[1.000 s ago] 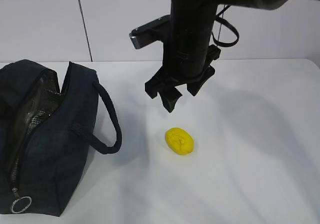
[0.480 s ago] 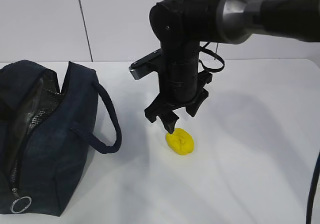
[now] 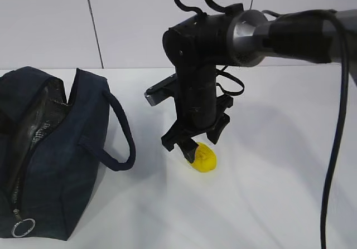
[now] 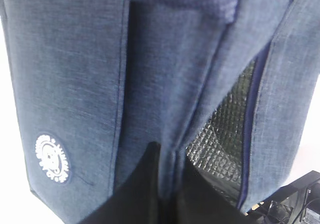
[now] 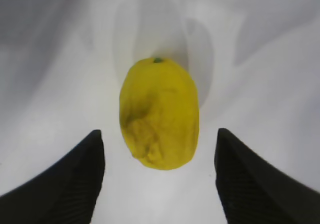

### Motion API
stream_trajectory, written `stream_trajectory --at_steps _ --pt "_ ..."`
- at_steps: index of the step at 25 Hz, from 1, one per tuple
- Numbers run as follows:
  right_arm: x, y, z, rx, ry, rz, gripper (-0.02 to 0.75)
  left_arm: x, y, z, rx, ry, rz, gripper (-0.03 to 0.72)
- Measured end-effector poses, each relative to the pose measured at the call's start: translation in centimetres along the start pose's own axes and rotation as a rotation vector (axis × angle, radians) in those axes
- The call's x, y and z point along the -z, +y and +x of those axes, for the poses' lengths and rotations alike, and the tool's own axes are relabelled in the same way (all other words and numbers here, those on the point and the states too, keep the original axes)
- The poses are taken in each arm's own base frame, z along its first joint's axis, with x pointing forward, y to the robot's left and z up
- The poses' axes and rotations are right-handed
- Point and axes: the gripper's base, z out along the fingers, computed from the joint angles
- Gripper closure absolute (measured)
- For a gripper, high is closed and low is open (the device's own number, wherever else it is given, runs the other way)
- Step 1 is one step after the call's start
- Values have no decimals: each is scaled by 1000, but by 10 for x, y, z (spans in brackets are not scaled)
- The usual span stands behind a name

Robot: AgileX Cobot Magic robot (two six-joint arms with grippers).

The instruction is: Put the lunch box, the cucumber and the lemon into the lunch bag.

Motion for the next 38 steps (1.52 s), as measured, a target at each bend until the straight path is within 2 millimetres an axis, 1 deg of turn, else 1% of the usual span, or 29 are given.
stream_trajectory --at_steps 6,13,18,24,26,31,38 --pt "-20 -6 -1 -14 43 -3 239 0 0 0 -1 1 -3 692" --pt "-27 -9 -2 -27 58 -13 238 0 0 0 -1 1 -3 692" --pt "-38 -8 -2 -27 82 -20 238 0 0 0 -1 1 -3 692" --pt "-40 -7 -2 -27 83 -21 241 0 0 0 -1 1 -3 692" --pt "-40 -7 -2 -27 81 -21 260 0 0 0 -1 1 -3 692" --pt "-40 -7 -2 -27 81 -21 339 0 0 0 -1 1 -3 692" --pt "-40 -7 -2 -29 81 -25 362 0 0 0 -1 1 -3 692"
